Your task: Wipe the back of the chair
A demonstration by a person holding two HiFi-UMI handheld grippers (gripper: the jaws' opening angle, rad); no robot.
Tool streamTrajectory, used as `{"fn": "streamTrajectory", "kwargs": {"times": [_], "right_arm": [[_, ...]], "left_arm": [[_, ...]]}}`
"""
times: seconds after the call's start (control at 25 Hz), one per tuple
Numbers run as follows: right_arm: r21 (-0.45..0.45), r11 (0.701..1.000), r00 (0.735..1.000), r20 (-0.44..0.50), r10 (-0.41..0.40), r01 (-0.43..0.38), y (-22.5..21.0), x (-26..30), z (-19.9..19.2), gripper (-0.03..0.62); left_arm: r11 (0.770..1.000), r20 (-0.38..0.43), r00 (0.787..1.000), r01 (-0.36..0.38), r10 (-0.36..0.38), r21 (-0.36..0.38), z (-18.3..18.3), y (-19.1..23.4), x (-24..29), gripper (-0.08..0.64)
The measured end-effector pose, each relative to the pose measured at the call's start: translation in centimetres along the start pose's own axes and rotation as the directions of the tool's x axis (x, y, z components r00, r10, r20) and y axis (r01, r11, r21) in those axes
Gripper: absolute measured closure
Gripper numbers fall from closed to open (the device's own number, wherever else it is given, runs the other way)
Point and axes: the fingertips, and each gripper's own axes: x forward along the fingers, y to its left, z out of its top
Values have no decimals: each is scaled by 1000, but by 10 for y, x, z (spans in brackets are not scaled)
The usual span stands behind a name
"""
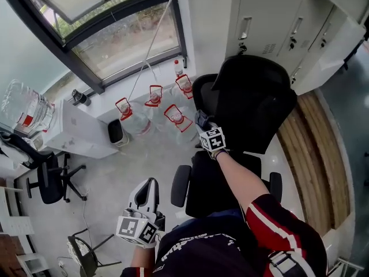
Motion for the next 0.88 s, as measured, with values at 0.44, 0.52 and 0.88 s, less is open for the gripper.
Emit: {"fn": "streamTrajectory", "kwargs": {"times": [0.44, 0.52, 0.88], "right_arm": [[104, 963, 968, -13, -250, 250, -148, -132, -66, 525], [130, 946, 954, -26, -297, 298, -173, -154, -84, 525], [207, 869, 893, -67, -446, 450, -252, -226, -145, 525]], "left_arm": [[969, -58, 967, 249, -248, 7, -15, -96, 57, 534], [959, -72, 956, 284, -283, 6, -20, -109, 66, 534], [920, -134, 911, 393, -389, -1, -36, -148, 111, 534]]}}
